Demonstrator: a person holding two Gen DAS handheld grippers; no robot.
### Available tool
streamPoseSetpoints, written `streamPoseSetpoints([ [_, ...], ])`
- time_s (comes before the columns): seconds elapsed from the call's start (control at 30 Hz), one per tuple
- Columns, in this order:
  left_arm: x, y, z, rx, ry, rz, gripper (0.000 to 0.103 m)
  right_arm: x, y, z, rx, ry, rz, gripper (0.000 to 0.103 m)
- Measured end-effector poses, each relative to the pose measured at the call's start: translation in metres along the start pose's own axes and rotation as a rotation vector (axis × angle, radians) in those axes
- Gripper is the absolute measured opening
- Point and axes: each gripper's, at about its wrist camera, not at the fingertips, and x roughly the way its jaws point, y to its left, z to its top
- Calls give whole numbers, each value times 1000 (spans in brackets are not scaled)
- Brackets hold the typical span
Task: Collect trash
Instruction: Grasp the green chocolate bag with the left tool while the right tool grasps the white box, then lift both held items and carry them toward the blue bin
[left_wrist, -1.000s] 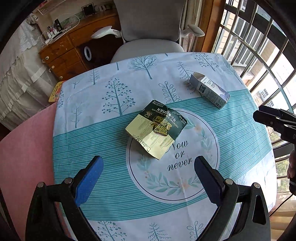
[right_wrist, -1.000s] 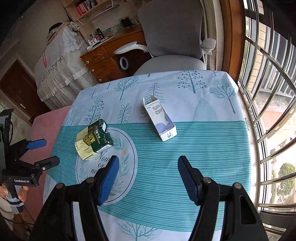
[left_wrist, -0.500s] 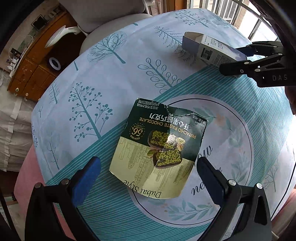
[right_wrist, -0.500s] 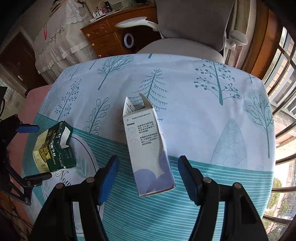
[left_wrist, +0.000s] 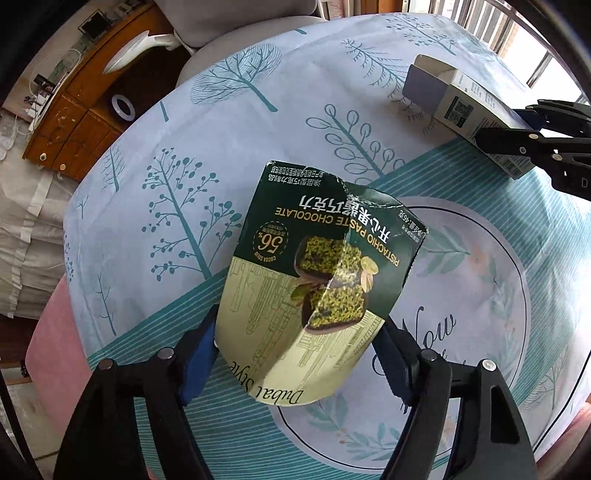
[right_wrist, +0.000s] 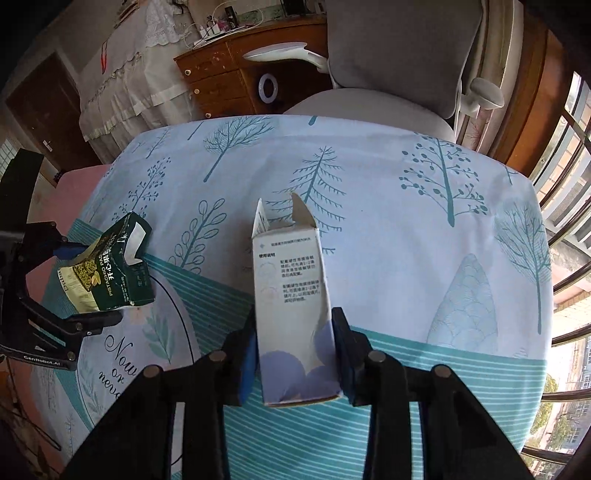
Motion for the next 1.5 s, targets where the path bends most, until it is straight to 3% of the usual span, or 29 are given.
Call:
streamPoseSetpoints([
  [0.37,-45,-9,-37,-226,-96,-25,64,-35,-2,-41,162,-50,36,35],
  [0.6,-93,-29,-92,-270,-179,-67,61,-65,25,-91,249,-58,65,35],
  [0.8,-129,-52,-164,-267,-224,-94,60,-99,73,-151,294,-64,68,35],
  [1.0,-154,-67,-256,-258,-227,-129,60,-147,134,-224,356,-95,62,35],
  [1.27,-166,-87,-377,-208,-216,-171,61,-200,207,-324,415,-143,7,35],
  [1.5,-178,-105,-450,-181,-205,-216,61,-208,251,-399,446,-48,-13,35],
])
